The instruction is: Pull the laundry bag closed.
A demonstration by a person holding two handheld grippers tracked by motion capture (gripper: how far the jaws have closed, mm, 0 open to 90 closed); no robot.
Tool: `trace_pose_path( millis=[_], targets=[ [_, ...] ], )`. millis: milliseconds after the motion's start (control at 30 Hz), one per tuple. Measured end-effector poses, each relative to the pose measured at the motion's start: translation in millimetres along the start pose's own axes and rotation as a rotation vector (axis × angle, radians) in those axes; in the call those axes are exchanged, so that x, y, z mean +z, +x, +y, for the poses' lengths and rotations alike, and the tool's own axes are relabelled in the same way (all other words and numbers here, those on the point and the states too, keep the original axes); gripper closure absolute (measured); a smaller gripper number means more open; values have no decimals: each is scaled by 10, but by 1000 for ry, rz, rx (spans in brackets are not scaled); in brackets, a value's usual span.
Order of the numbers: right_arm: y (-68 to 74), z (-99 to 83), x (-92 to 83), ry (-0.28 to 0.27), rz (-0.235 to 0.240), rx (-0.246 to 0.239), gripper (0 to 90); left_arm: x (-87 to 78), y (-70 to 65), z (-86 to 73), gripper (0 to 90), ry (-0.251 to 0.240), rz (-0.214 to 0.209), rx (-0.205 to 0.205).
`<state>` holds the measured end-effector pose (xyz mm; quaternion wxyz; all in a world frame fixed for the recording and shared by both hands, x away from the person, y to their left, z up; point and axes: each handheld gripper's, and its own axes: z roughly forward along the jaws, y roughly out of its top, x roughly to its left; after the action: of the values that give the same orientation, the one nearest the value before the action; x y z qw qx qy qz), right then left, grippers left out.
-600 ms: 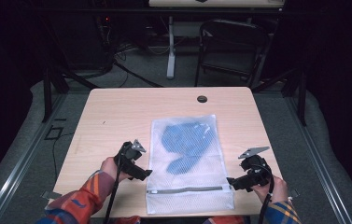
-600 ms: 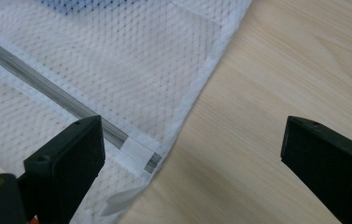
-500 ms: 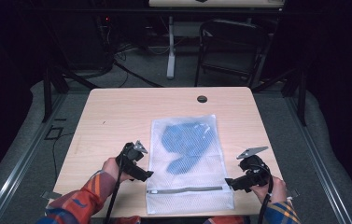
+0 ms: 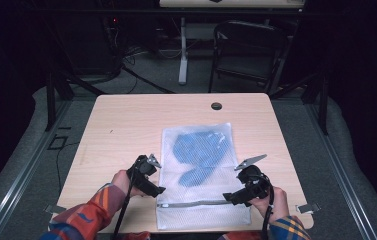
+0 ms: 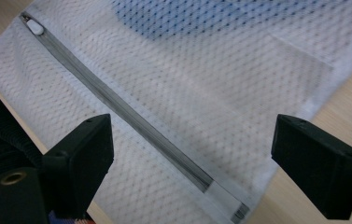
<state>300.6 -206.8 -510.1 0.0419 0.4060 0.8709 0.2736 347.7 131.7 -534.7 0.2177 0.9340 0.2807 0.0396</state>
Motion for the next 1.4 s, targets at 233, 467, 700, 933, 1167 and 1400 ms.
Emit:
trace_pose_path(
  millis=[233,467,700,933,1167,1400],
  targets=[
    [143,112,148,23,45,-14,206,46,5,6,231,31,-25,6],
    [308,199,266,43,124,-23,323,65,-28,16,275,43,-41,12],
    [504,306,408,59,162,-63,473,82,-40,21,365,40,-58,29],
    [632,356,530,57,159,-113,664,112,-79,40,459,35,-68,54],
    [740,401,685,39,224,-105,691,125,-95,33,568,44,-104,67],
    [881,458,864,81,286,-86,693,121,-107,23,687,72,-157,79]
  ],
)
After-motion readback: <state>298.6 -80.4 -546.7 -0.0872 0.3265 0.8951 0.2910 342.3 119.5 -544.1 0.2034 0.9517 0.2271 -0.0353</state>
